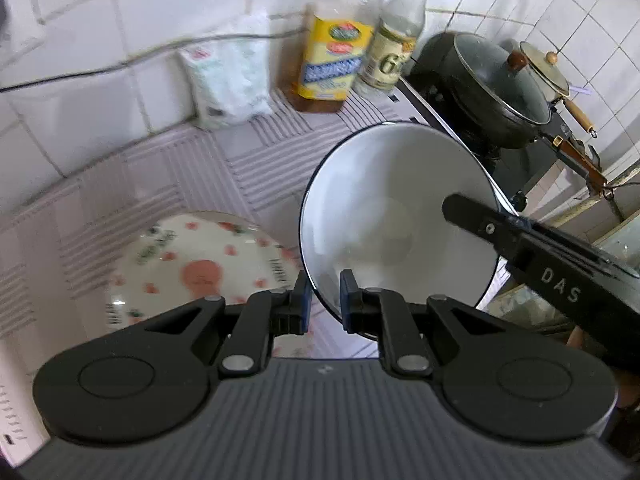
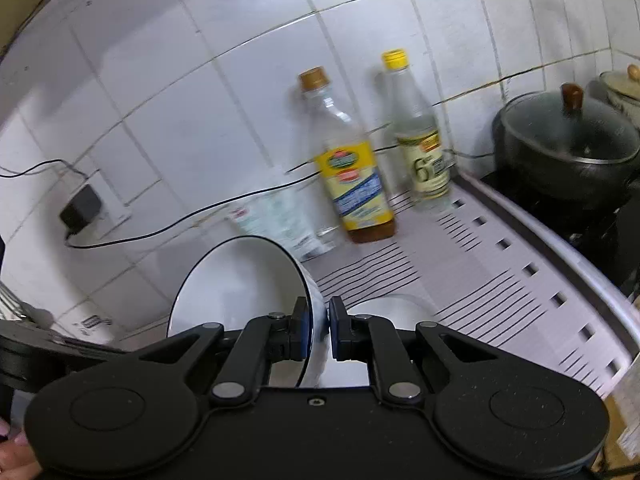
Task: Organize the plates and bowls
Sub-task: 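Lower the bowl onto the bowl stack and open both grippers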
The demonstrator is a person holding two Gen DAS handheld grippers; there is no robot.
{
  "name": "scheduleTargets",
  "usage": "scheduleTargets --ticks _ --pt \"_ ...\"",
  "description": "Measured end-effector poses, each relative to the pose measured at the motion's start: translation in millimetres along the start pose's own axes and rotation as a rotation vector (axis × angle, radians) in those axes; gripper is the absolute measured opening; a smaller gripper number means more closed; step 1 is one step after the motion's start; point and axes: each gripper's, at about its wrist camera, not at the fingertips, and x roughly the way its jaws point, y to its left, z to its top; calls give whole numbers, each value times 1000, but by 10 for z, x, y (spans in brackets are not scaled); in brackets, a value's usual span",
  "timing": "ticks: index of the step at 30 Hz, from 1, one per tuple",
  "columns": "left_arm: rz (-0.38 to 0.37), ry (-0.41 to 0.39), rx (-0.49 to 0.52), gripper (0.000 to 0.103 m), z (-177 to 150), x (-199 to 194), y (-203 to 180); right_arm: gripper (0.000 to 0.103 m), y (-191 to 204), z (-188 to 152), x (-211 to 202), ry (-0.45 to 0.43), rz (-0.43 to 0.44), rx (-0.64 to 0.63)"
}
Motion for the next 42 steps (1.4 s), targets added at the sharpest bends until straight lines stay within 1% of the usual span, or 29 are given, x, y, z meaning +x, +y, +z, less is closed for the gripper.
scheduleTargets --ticks 4,7,11,15,17,22,24,26,29,31,36,38,39,42 --pt "-16 51 -44 13 100 299 -182 14 -172 90 147 31 -43 -58" --pt "14 75 -77 14 153 501 -282 14 -304 101 280 60 -43 -93" --pt "57 122 -129 14 220 707 -321 14 -411 105 453 99 -29 -163" --pt "96 169 -166 15 260 818 -334 14 -381 56 572 124 -13 -288" --pt "117 176 -180 15 261 870 -342 13 -397 34 627 137 -4 -321" --pt "127 197 -210 16 274 962 -370 13 -409 9 686 144 -12 -392" --pt "131 207 -220 16 274 1007 -382 13 -388 -20 696 134 -22 -449" --pt "143 211 -224 16 272 1042 -387 13 -373 -67 727 132 -27 -504" --pt "154 201 -246 16 256 1063 -366 14 -368 -104 751 113 -33 -535" --pt "143 194 -259 17 242 1059 -354 14 -367 -97 773 114 -37 -559" --pt "136 162 -286 17 200 1002 -362 15 -432 -49 784 131 0 -528" --pt "125 145 -304 20 170 935 -362 15 -458 -16 741 124 15 -490" --pt "113 138 -311 23 151 892 -362 15 -478 20 696 116 40 -468" --pt "84 105 -331 24 110 723 -383 23 -513 98 528 78 89 -439"
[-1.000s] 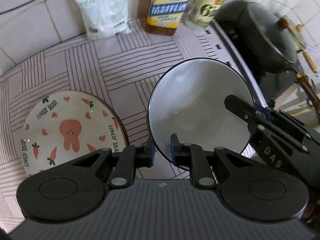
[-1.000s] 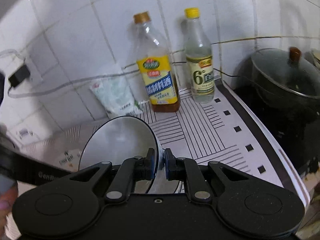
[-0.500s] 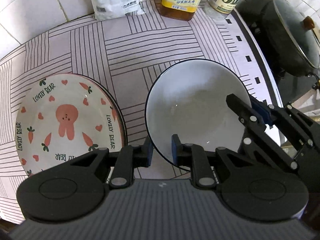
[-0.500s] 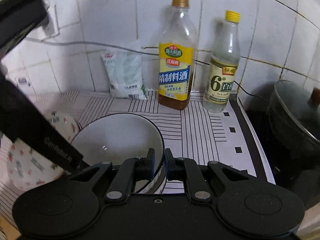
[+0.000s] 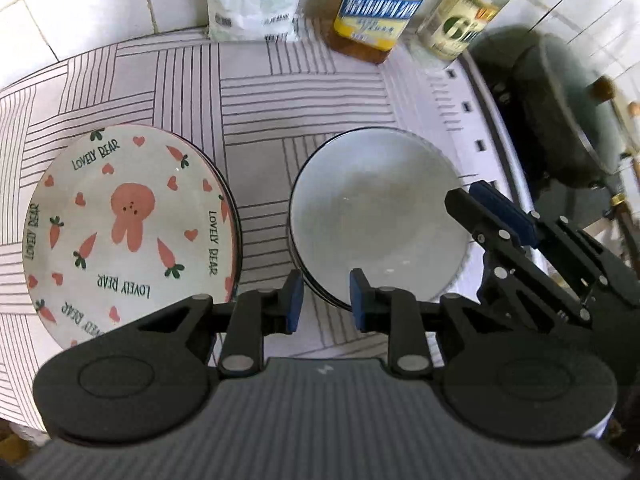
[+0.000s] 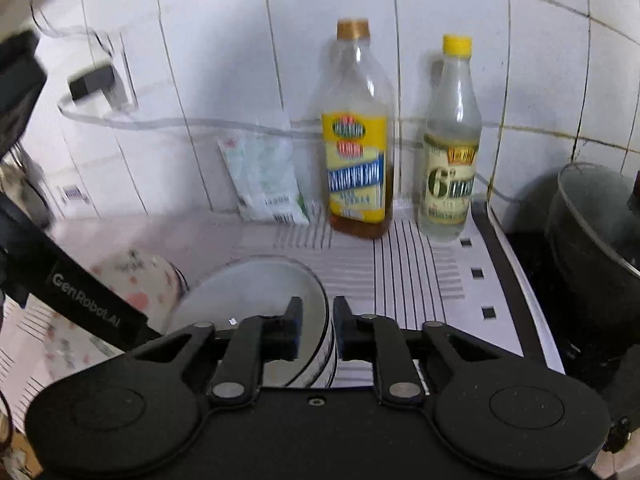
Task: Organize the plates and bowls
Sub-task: 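Lower the bowl onto the bowl stack and open both grippers, then grasp the rim of the bowl stack with both grippers and lift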
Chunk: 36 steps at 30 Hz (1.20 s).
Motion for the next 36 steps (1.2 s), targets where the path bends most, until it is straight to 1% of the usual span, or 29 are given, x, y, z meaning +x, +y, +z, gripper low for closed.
scheduleTargets --ticks 5,6,7,9,10,12,13,15,17,18,20,22,24,28,30,32,33,34,35,36 --pt "-42 -104 -26 31 -114 -312 -8 28 -92 -9 -305 -59 45 33" --pt "-49 -120 -31 32 -127 -348 1 33 -103 -38 -367 -71 66 34" --pt "-51 -135 -39 33 -145 -377 7 43 -112 -60 -418 -85 98 39" --pt "-65 -155 -56 35 -202 -412 29 54 -146 -135 -477 -87 173 60" --pt "-74 -161 -70 37 -232 -415 46 54 -150 -170 -496 -78 195 52" --pt "-87 -160 -98 40 -279 -390 88 55 -150 -245 -511 -66 209 29" --pt "-95 -155 -113 40 -300 -376 112 59 -160 -284 -500 -57 214 27" --pt "-117 -141 -149 41 -337 -343 161 61 -180 -372 -450 -30 232 37" --pt "-156 -115 -188 42 -363 -301 222 63 -165 -455 -370 -1 245 28" --pt "-165 -104 -211 42 -382 -270 255 65 -137 -496 -321 18 238 17" --pt "-170 -96 -224 44 -387 -210 283 67 -86 -580 -220 53 225 -21" --pt "-156 -94 -230 46 -383 -126 310 71 -22 -666 -88 86 229 -80" --pt "-162 -88 -246 47 -370 -34 335 72 57 -745 26 106 217 -137" --pt "-153 -101 -290 48 -327 143 381 74 163 -852 265 111 185 -188" --pt "-153 -122 -306 48 -300 222 401 75 206 -889 376 108 170 -202" --pt "-131 -144 -303 48 -257 296 401 75 237 -913 462 101 160 -211" --pt "-128 -155 -298 48 -240 320 396 78 251 -920 505 100 156 -210" --pt "-143 -163 -290 48 -231 344 395 91 261 -922 533 90 151 -207" --pt "-167 -159 -287 48 -216 375 394 97 267 -919 563 82 147 -201" --pt "-170 -157 -285 48 -204 398 386 100 272 -909 595 80 150 -194"
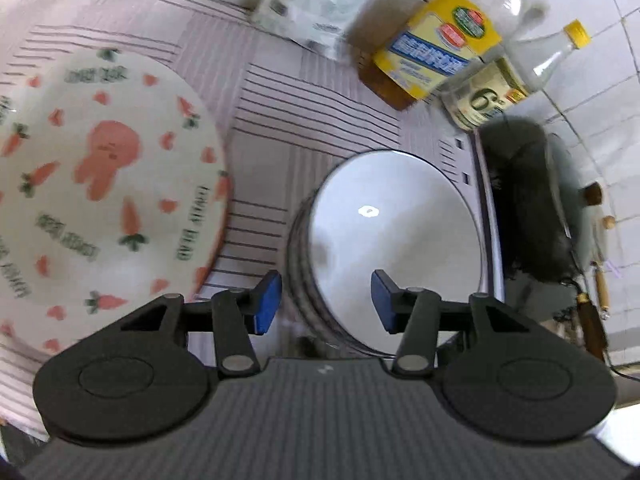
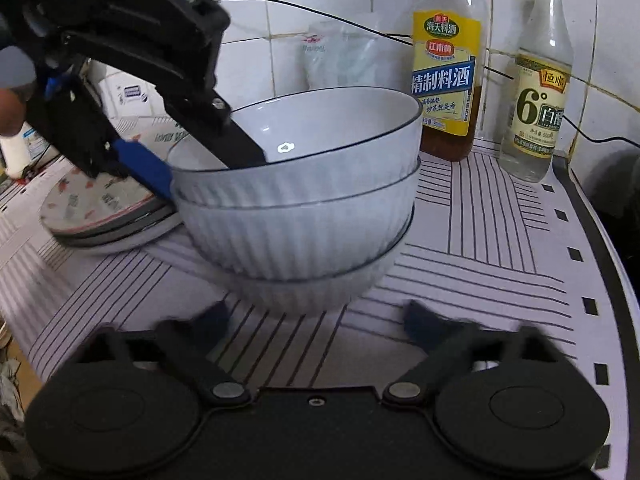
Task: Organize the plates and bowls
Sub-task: 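Grasp the rim of the bowl stack with both grippers and lift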
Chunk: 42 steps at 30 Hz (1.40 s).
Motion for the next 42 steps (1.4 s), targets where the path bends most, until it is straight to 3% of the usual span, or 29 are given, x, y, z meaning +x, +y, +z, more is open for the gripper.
scheduleTargets --ticks 9,13,27,32,42 --pt "91 -51 91 39 -24 124 -107 101 36 138 169 -55 46 -33" --pt "119 -82 225 40 -141 152 -182 101 25 188 225 -33 62 -44" --pt "120 -108 288 40 -262 94 -220 101 150 48 79 -78 20 -88" --pt "109 -78 345 40 -272 40 -277 101 159 7 -33 -89 3 -59" --pt "78 -113 373 40 -305 -521 -333 101 376 221 -462 -152 -10 -116"
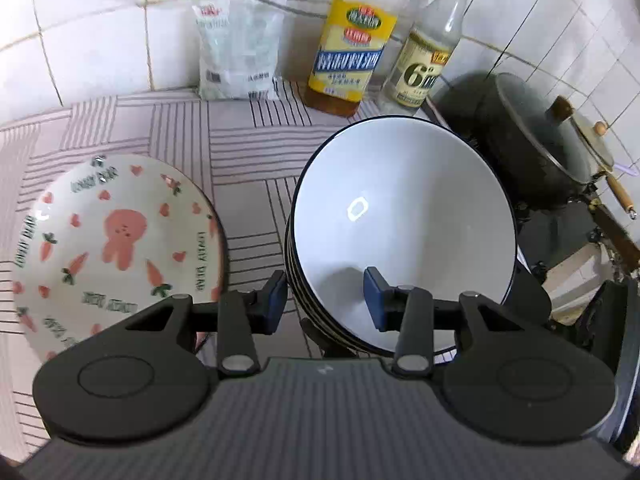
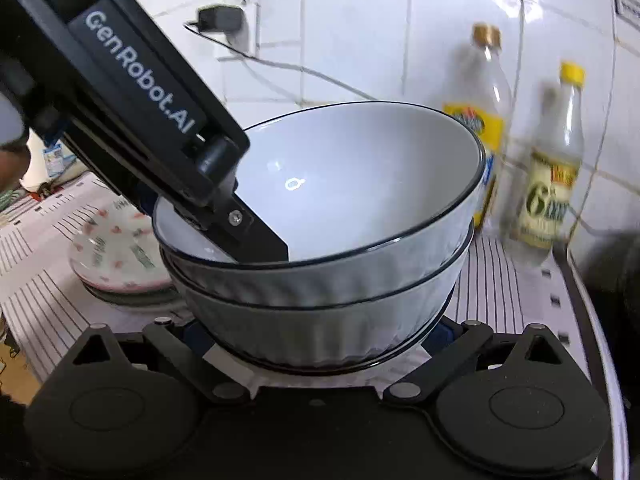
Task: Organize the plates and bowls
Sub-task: 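Grasp the rim of the bowl stack with both grippers and lift, then carry the bowl stack onto the bunny plate and lower it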
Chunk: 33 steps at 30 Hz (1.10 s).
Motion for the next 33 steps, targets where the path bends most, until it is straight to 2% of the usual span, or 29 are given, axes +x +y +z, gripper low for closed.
scheduleTargets --ticks 8,15,18,25,33 --pt "44 -3 -37 40 84 -454 196 101 324 322 -120 -24 34 -38" --pt "58 -29 -88 40 220 -792 628 101 643 611 4 -50 81 -66" --pt "86 -47 -68 40 258 -889 804 101 760 723 136 -60 101 -44" --pt "109 6 -58 40 375 -915 1324 101 1087 836 431 -55 128 -3" --pt "58 71 -39 40 407 -665 1716 101 1355 738 695 -21 84 -31"
